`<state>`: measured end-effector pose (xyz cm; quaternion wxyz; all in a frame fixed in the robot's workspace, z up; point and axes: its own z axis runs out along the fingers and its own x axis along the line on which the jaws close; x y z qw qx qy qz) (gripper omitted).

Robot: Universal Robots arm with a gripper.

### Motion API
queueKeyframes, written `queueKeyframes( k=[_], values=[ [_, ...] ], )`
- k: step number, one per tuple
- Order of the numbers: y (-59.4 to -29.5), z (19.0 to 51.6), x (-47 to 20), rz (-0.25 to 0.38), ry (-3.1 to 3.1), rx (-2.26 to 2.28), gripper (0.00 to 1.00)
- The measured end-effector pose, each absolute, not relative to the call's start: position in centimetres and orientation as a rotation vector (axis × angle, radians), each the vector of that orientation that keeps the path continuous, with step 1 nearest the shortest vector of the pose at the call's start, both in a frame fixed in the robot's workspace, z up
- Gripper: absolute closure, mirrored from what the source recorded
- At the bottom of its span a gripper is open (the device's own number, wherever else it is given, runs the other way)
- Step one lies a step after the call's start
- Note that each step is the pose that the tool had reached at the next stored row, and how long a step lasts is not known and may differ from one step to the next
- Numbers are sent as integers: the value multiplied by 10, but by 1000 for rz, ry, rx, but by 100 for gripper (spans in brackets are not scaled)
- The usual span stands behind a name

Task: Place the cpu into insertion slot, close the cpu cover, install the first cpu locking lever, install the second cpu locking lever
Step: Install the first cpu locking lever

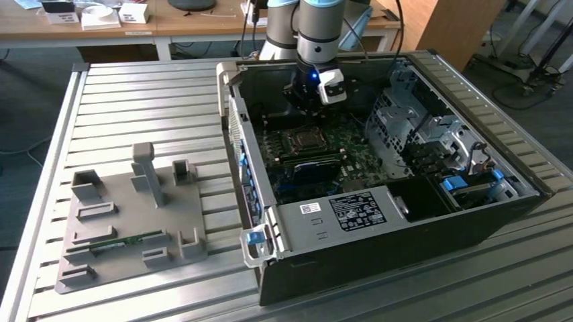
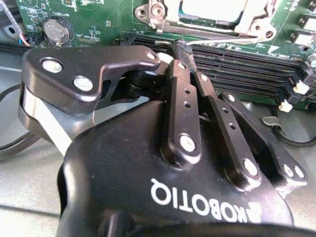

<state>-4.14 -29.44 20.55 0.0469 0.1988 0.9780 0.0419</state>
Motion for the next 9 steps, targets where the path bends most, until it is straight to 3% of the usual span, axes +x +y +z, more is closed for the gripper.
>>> queueKeyframes(
  k=[9],
  values=[
    [-295, 204, -42, 147, 2982, 604, 89]
  ],
)
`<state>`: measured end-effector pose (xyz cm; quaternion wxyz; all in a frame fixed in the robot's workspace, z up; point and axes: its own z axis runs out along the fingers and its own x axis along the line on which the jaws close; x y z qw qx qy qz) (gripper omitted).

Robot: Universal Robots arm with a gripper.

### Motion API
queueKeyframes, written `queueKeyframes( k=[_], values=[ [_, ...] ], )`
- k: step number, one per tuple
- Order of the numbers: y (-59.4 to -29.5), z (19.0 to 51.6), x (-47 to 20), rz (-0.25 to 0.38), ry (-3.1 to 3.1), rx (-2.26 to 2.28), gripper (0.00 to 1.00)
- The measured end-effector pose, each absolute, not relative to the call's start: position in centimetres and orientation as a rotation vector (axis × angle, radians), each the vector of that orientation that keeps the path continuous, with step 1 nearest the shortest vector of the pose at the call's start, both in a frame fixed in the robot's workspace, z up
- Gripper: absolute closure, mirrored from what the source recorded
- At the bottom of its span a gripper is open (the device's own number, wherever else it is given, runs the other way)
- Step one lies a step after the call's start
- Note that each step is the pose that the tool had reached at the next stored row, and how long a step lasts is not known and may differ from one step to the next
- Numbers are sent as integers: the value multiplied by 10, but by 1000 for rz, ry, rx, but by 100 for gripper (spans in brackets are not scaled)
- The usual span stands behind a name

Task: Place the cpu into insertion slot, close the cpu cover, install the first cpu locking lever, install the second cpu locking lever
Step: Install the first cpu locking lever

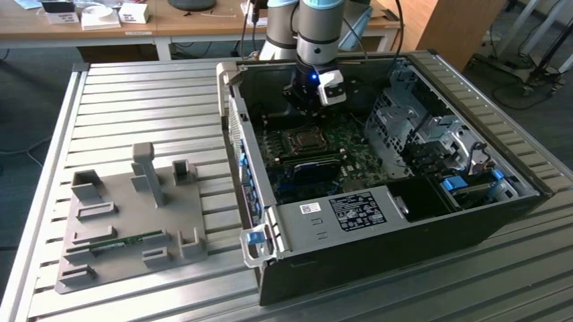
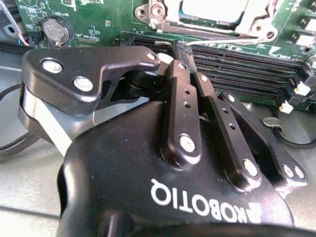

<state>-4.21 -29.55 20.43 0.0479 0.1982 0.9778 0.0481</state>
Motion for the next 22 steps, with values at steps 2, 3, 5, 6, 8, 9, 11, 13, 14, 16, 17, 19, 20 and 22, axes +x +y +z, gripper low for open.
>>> queueKeyframes(
  k=[2, 3, 5, 6, 8, 9, 11, 13, 14, 16, 17, 19, 20, 22],
  values=[
    [-295, 204, -42, 162, 2983, 605, 89],
    [-295, 204, -42, 167, 2983, 606, 89],
    [-295, 204, -42, 171, 2983, 606, 89],
    [-295, 204, -42, 171, 2983, 606, 89],
    [-296, 204, -42, 172, 2983, 605, 89],
    [-296, 204, -42, 172, 2983, 605, 89],
    [-296, 204, -42, 172, 2981, 604, 89],
    [-297, 204, -42, 172, 2980, 604, 89],
    [-297, 204, -42, 172, 2980, 604, 89],
    [-297, 204, -42, 172, 2980, 604, 89],
    [-297, 204, -42, 172, 2980, 604, 89],
    [-297, 204, -42, 172, 2980, 604, 89],
    [-297, 205, -42, 172, 2980, 604, 89],
    [-297, 208, -42, 177, 2980, 604, 89]
  ],
)
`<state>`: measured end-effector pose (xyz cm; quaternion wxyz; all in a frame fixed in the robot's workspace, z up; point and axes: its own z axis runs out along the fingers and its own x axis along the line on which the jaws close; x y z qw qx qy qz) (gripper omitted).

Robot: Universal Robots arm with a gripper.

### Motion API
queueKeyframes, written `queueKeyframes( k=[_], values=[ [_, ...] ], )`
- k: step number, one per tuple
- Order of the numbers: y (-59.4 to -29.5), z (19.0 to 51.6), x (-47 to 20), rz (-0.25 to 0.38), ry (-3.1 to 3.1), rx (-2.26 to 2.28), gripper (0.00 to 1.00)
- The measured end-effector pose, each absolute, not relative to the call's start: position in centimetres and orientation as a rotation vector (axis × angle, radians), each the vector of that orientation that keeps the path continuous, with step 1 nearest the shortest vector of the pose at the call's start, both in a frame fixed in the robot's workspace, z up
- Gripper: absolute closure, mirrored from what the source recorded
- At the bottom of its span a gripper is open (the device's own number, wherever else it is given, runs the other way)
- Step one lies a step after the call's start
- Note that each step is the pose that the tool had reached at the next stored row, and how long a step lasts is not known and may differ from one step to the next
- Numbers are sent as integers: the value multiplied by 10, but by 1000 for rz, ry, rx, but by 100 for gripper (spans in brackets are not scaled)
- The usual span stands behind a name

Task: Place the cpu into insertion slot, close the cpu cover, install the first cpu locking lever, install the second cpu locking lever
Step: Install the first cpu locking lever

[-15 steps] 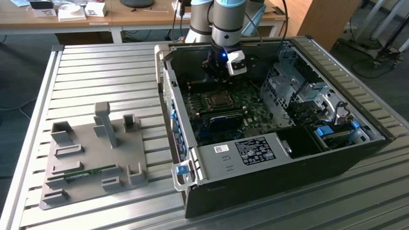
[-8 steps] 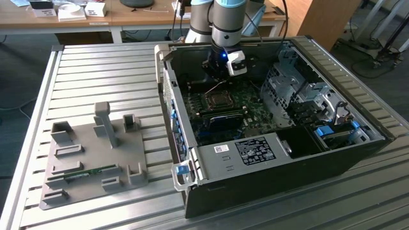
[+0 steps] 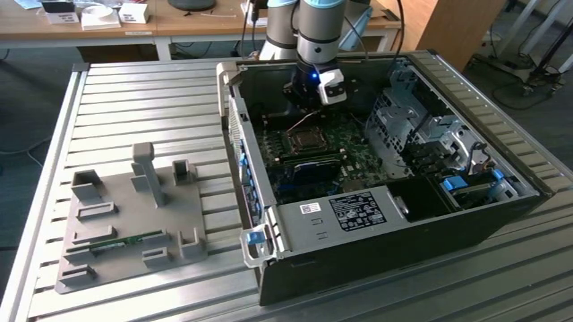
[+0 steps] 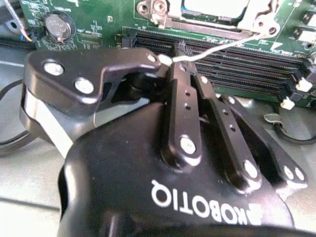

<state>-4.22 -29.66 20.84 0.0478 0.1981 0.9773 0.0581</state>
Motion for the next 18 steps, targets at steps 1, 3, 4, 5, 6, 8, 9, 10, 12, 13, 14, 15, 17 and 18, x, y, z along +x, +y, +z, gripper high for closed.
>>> queueKeyframes(
  k=[1, 3, 4, 5, 6, 8, 9, 10, 12, 13, 14, 15, 17, 18],
  values=[
    [-297, 211, -42, 181, 2981, 604, 89],
    [-297, 215, -42, 190, 2981, 605, 89],
    [-297, 217, -42, 195, 2981, 605, 89],
    [-297, 219, -42, 199, 2981, 606, 89],
    [-297, 221, -42, 202, 2982, 606, 89],
    [-297, 225, -42, 209, 2982, 606, 89],
    [-297, 228, -42, 211, 2982, 607, 89],
    [-297, 230, -42, 214, 2982, 607, 89],
    [-297, 232, -42, 218, 2982, 607, 89],
    [-297, 232, -43, 218, 2982, 607, 89],
    [-297, 232, -43, 219, 2981, 606, 89],
    [-297, 232, -44, 219, 2980, 605, 89],
    [-298, 232, -46, 219, 2978, 604, 89],
    [-299, 232, -47, 220, 2977, 604, 89]
  ],
)
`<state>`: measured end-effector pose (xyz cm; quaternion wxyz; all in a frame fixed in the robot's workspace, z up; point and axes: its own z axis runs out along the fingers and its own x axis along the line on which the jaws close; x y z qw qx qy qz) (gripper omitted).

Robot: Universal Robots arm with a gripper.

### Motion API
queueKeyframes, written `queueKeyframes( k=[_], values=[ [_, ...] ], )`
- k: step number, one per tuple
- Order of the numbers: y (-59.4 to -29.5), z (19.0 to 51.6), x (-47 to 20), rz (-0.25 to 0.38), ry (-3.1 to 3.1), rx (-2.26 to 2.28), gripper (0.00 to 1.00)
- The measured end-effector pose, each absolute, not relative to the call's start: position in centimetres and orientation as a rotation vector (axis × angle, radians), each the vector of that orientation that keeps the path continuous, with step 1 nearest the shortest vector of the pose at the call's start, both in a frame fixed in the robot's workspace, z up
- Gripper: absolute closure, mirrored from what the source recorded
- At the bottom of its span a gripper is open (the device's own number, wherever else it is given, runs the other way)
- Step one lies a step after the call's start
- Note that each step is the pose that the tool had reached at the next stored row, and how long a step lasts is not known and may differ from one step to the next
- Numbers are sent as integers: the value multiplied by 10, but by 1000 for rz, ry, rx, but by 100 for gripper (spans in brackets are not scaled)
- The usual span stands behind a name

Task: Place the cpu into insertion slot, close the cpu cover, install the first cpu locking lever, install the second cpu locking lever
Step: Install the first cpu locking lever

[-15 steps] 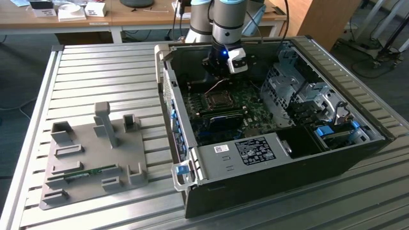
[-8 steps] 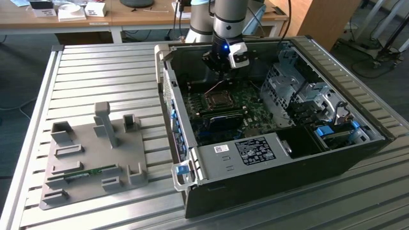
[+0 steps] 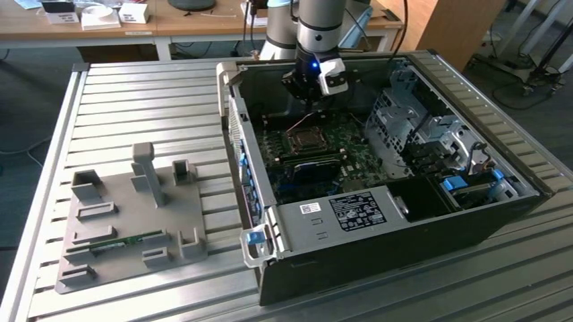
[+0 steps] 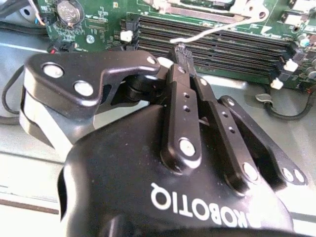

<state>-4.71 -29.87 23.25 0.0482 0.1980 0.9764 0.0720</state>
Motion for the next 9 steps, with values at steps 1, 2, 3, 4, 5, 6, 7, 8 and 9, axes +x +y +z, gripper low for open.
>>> queueKeyframes(
  k=[1, 2, 3, 4, 5, 6, 7, 8, 9],
  values=[
    [-299, 232, -49, 220, 2975, 603, 89],
    [-299, 232, -50, 221, 2973, 602, 89],
    [-300, 232, -51, 222, 2971, 601, 89],
    [-300, 232, -52, 223, 2970, 600, 89],
    [-301, 232, -53, 225, 2968, 599, 89],
    [-302, 232, -53, 227, 2964, 597, 89],
    [-303, 232, -54, 228, 2960, 595, 89],
    [-304, 232, -55, 230, 2955, 593, 89],
    [-304, 232, -56, 231, 2949, 591, 89]
  ],
)
